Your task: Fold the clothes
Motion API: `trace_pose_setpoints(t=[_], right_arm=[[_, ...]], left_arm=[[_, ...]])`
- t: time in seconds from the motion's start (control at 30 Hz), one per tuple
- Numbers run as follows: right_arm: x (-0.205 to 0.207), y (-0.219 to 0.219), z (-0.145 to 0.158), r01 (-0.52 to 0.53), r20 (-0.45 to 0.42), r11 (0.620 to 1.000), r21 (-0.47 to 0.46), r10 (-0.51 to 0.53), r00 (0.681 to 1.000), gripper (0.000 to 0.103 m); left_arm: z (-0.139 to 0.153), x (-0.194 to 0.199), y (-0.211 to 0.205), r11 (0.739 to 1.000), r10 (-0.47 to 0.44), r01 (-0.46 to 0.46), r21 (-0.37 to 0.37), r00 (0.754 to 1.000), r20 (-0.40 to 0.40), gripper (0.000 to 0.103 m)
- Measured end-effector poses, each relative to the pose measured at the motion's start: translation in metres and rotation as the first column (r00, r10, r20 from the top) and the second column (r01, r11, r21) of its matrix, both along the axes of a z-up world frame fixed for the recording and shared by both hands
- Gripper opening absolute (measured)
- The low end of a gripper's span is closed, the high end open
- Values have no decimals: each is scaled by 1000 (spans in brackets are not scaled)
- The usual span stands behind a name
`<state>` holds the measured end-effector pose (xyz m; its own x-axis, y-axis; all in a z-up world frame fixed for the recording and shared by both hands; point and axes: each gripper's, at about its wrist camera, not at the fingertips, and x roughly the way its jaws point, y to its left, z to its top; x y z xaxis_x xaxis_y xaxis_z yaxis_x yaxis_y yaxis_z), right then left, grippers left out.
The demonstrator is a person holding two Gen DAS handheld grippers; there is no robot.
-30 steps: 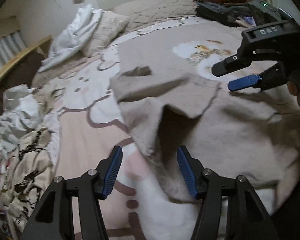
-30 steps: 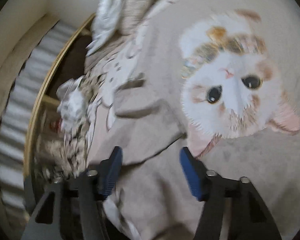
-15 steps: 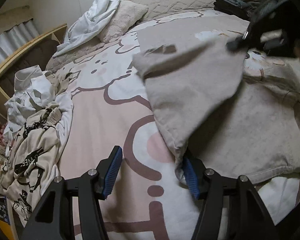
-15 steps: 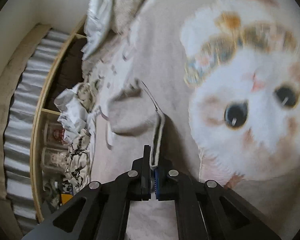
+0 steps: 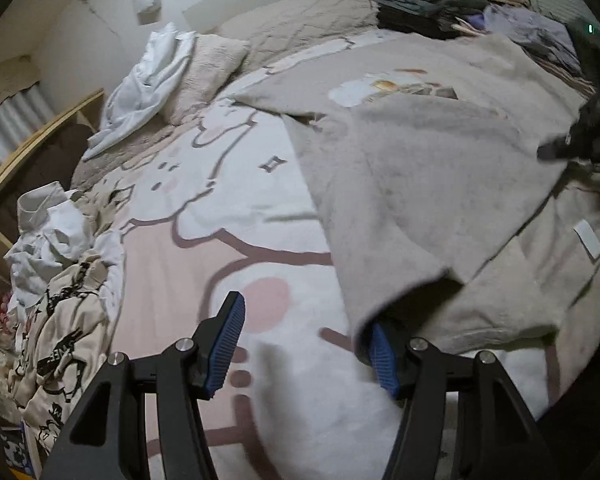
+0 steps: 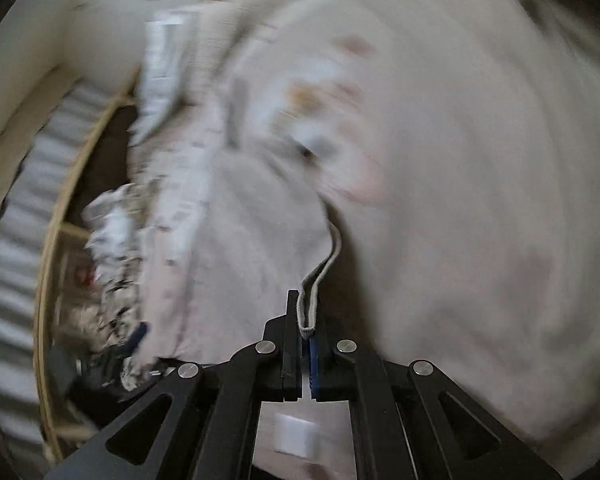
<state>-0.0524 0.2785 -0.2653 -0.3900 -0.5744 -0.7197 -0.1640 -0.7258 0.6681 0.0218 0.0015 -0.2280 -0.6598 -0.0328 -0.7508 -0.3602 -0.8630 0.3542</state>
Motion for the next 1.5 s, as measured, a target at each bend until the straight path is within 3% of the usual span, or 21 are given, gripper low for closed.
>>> trace_pose_setpoints(t=[0.1, 0.27, 0.37, 0.43, 0.57, 0.63, 0.7, 0.87, 0.97, 1.1, 1.13, 1.17, 1.2, 1.23, 1.27, 1.4, 1.43, 1.5], right_arm=[[1, 3, 3, 22, -15, 1000, -16, -23, 1000, 4], [-1, 21, 68, 65, -206, 997, 40, -55, 977, 4], [0, 28, 92, 47, -253, 996, 73, -27, 967, 4], [-1, 19, 81, -5, -213, 991, 134, 34, 976, 4], [1, 12, 24, -66, -62, 975, 211, 81, 995, 4], [7, 19, 8, -45, -50, 981, 187, 56, 997, 3], [10, 24, 12, -30, -48, 985, 168, 38, 998, 3], [14, 19, 18, -61, -69, 958, 279, 83, 994, 3], [12, 13, 12, -60, -82, 954, 294, 88, 993, 3], [19, 13, 16, -78, -99, 936, 344, 119, 988, 5], [20, 13, 20, -87, -96, 933, 349, 128, 987, 8], [22, 13, 24, -96, -93, 930, 354, 137, 986, 24], [25, 14, 31, -95, -103, 929, 358, 141, 985, 60], [29, 15, 38, -92, -117, 928, 360, 143, 983, 77], [31, 16, 45, -84, -137, 926, 367, 144, 980, 86], [24, 24, 92, -51, -274, 929, 367, 160, 948, 83], [15, 27, 98, -42, -289, 931, 362, 155, 945, 77], [-5, 34, 107, -28, -309, 936, 352, 144, 940, 50]], left_arm=[[-3, 1, 9, 1000, -4, 4, -9, 1000, 23, 59], [-3, 3, 10, 999, 26, -24, -36, 999, 44, 59], [-6, 10, 11, 999, 16, -13, -47, 998, 65, 59], [-10, 14, 10, 998, 20, -16, -54, 997, 74, 59], [-8, 16, 5, 999, 38, -36, -30, 995, 93, 59], [-7, 17, 4, 999, 40, -37, -24, 994, 104, 59], [-8, 19, 2, 999, 35, -33, -16, 993, 116, 59], [-11, 25, -1, 1000, 21, -23, 11, 989, 148, 59], [6, 30, -5, 991, -23, -2, 133, 982, 186, 58], [49, 32, -8, 941, -106, 44, 334, 980, 170, 58], [58, 30, -9, 927, -119, 54, 370, 980, 156, 58], [65, 25, -8, 914, -124, 58, 401, 982, 140, 58], [69, 20, -6, 906, -119, 54, 419, 984, 130, 58], [70, 12, -4, 901, -111, 47, 432, 986, 123, 58], [68, 3, -1, 900, -97, 34, 434, 988, 123, 58], [43, -26, 12, 907, -79, -4, 420, 981, 179, 58], [36, -24, 16, 918, -88, 4, 397, 977, 193, 58], [20, -20, 24, 937, -106, 23, 349, 970, 221, 57]])
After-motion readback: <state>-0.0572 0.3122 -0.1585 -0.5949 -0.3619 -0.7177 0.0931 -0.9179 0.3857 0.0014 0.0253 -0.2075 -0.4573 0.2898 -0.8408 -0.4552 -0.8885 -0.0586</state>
